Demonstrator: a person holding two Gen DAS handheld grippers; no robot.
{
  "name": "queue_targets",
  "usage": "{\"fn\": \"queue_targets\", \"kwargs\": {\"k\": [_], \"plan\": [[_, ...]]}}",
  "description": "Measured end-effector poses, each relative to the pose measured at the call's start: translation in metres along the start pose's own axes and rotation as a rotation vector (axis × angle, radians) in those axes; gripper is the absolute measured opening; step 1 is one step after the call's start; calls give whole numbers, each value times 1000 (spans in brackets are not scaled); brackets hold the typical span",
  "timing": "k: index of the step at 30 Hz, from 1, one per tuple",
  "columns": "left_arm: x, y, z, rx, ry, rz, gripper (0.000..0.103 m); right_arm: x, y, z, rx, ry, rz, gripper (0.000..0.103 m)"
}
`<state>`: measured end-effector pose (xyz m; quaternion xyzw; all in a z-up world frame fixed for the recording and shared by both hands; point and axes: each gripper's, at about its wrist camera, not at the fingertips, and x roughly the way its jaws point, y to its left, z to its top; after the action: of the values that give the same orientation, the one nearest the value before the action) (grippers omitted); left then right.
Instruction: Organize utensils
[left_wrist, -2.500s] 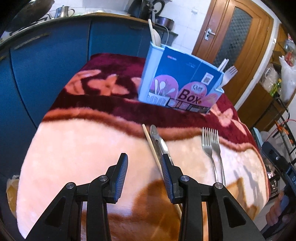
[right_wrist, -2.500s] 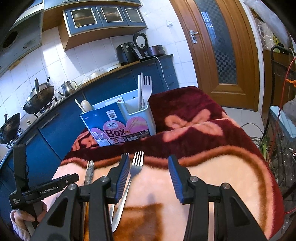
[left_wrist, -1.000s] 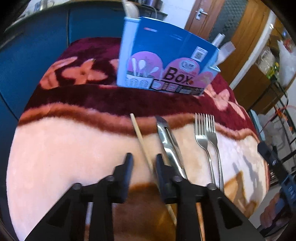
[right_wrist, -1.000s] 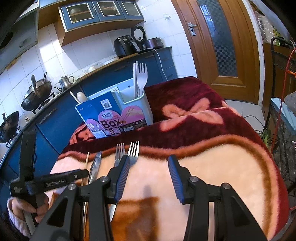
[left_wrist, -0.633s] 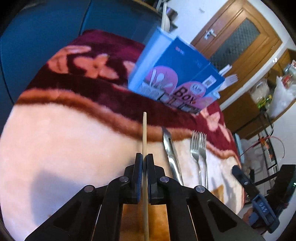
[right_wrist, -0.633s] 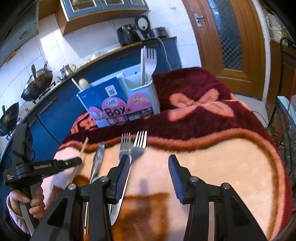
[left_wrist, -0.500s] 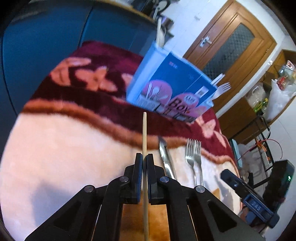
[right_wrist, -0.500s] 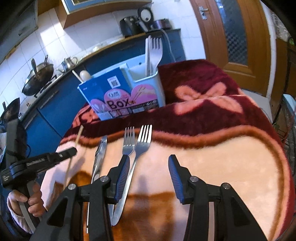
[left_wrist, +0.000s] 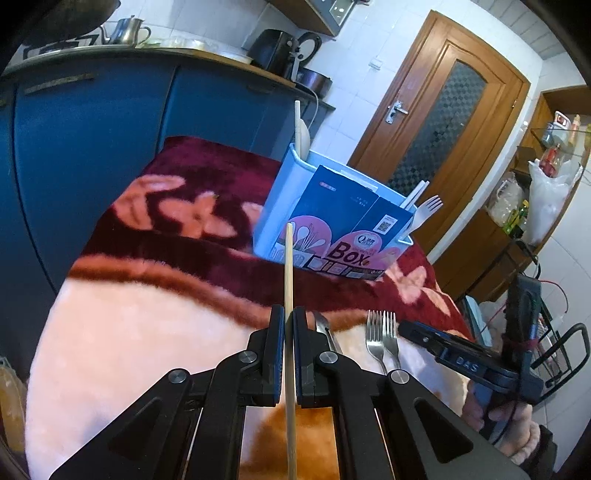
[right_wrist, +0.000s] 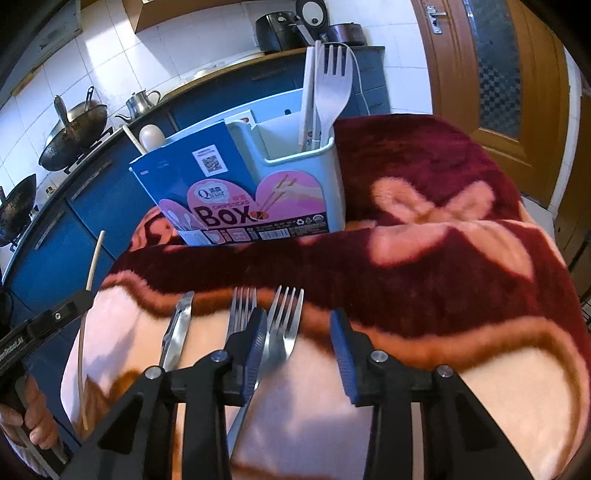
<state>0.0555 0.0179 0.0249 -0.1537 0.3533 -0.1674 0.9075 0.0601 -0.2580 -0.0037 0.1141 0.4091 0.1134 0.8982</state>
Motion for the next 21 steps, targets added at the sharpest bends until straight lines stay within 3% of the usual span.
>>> {"fn": "queue_targets", "kwargs": {"k": [6,13,21], "plan": [[1,2,0,-7,-6,-21,4,19,-8,8,42,24,76,34],[-1,-1,0,-9,-18,-26,4,25,-25,11,138,23,192,11],[-8,-3,2,-12,-45,-30,4,-10,-17,10,115,-107,183,3]]}}
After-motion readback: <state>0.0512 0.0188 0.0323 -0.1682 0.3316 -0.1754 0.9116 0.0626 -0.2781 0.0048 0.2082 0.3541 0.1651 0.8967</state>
